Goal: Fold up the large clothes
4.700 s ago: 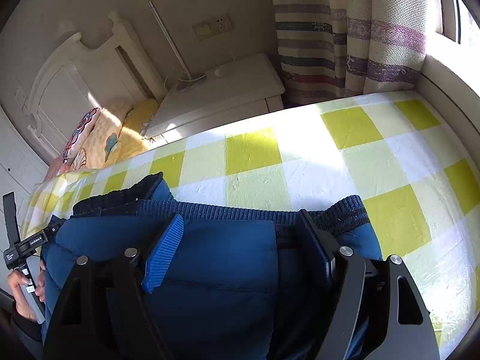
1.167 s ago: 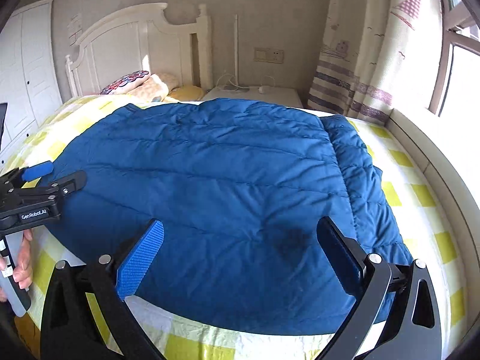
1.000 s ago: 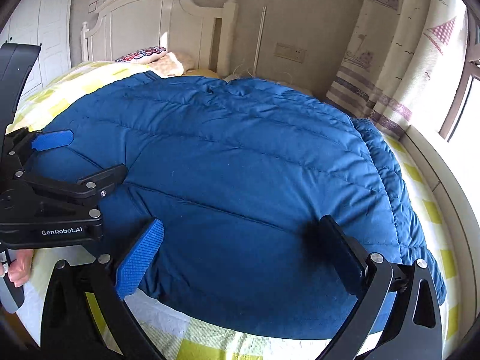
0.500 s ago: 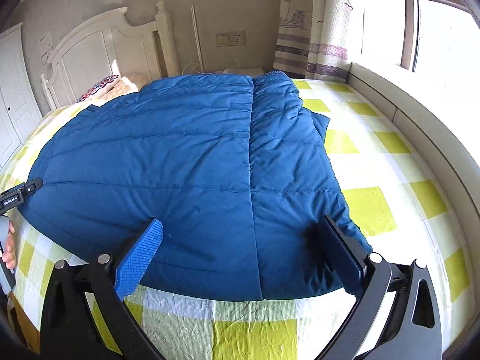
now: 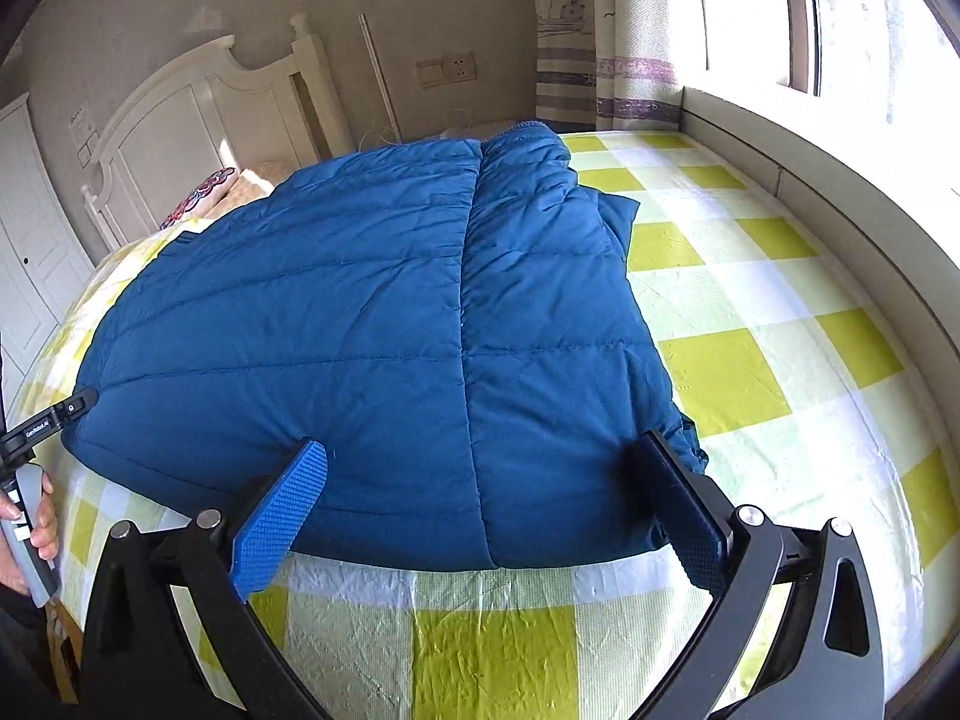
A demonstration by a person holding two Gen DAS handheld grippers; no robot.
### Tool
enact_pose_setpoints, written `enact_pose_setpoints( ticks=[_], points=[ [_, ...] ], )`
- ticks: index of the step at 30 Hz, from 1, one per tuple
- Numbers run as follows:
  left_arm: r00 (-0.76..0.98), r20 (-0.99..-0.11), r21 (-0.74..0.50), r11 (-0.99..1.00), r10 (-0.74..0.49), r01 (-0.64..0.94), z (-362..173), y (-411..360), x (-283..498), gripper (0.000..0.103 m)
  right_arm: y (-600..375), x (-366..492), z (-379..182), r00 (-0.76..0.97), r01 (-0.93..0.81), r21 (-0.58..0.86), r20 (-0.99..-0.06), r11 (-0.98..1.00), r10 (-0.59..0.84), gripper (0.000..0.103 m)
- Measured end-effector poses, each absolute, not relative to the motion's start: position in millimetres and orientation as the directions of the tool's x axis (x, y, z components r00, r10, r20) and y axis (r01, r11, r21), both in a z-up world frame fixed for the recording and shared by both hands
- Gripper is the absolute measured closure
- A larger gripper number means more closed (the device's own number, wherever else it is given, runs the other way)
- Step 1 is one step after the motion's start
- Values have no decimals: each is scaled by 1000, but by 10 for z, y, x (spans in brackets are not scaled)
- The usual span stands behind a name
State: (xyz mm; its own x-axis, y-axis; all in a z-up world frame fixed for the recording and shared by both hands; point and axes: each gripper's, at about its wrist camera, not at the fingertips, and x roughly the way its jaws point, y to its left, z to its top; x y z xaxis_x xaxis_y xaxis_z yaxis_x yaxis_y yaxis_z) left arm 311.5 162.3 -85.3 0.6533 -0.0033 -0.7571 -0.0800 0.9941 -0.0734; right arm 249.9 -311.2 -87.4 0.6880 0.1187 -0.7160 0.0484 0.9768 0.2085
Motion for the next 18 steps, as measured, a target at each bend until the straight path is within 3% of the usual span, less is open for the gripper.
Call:
enact_pose_setpoints(
  ticks=[4, 7, 10, 12, 16, 18],
  points=[
    [665, -730, 57, 984, 156, -169, -619, 1574, 3074, 3, -3430, 2249, -754, 714, 181, 321, -693, 930, 100, 5],
    [730, -671, 66, 991, 130, -116, -378, 1417, 3125, 3, -3663, 2035, -826, 694, 301, 403, -714, 864, 92, 5],
    [769, -630, 128, 991, 111, -38, -247, 1101, 3412, 3, -3717, 1934, -1000, 683, 285, 558, -688, 779, 243, 5],
    [784, -603, 216, 976, 148, -18, -232, 878, 3720, 2, -3651, 1959, -1040, 681, 280, 559, -689, 781, 249, 4],
    [767, -618, 293, 956, 172, 21, -289, 640, 4402, 2, -3481, 2156, -1042, 672, 229, 597, -669, 769, 318, 4],
    [721, -666, 303, 952, 191, 28, -473, 664, 4741, 2, -3396, 2292, -1057, 669, 215, 604, -664, 768, 335, 4]
  ],
)
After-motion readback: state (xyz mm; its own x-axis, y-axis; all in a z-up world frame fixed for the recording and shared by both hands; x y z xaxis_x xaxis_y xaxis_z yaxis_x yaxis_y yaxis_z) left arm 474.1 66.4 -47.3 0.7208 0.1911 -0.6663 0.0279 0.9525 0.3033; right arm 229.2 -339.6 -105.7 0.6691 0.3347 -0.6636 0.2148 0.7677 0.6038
